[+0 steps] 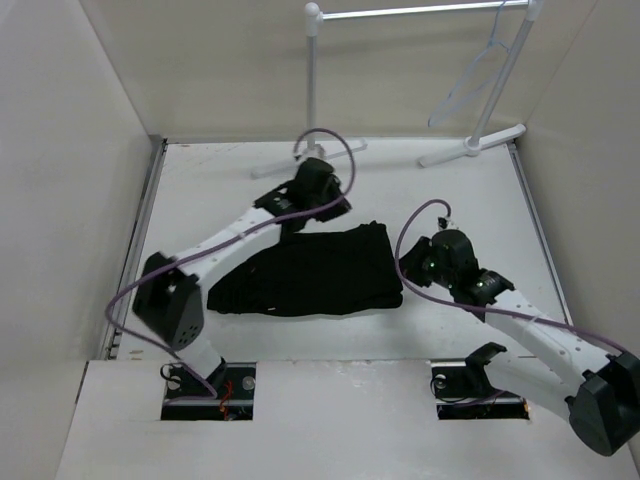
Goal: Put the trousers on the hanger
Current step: Fold the trousers at the center of the board.
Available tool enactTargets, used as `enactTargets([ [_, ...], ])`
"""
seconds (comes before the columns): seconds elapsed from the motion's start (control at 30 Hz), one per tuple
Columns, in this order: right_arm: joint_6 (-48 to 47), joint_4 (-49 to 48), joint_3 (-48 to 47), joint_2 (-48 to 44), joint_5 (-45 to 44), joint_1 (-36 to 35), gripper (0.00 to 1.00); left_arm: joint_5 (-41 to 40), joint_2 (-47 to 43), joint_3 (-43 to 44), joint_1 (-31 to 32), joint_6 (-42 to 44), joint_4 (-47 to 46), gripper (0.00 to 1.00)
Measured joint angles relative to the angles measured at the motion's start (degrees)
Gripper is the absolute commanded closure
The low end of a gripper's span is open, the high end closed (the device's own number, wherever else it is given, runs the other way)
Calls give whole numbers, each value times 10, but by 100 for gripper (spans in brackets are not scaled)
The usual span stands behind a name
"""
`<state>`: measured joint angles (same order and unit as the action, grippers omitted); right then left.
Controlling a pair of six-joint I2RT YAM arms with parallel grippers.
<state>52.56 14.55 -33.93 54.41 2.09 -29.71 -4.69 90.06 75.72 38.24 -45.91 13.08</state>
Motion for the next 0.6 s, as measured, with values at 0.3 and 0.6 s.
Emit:
enactTargets([
  [0.3, 89, -83, 154, 47, 23, 12, 86, 123, 246, 104, 96, -46, -69, 82],
  [0.6, 119, -109, 170, 49, 4, 13, 86, 135, 378, 129, 46, -57, -192, 81],
])
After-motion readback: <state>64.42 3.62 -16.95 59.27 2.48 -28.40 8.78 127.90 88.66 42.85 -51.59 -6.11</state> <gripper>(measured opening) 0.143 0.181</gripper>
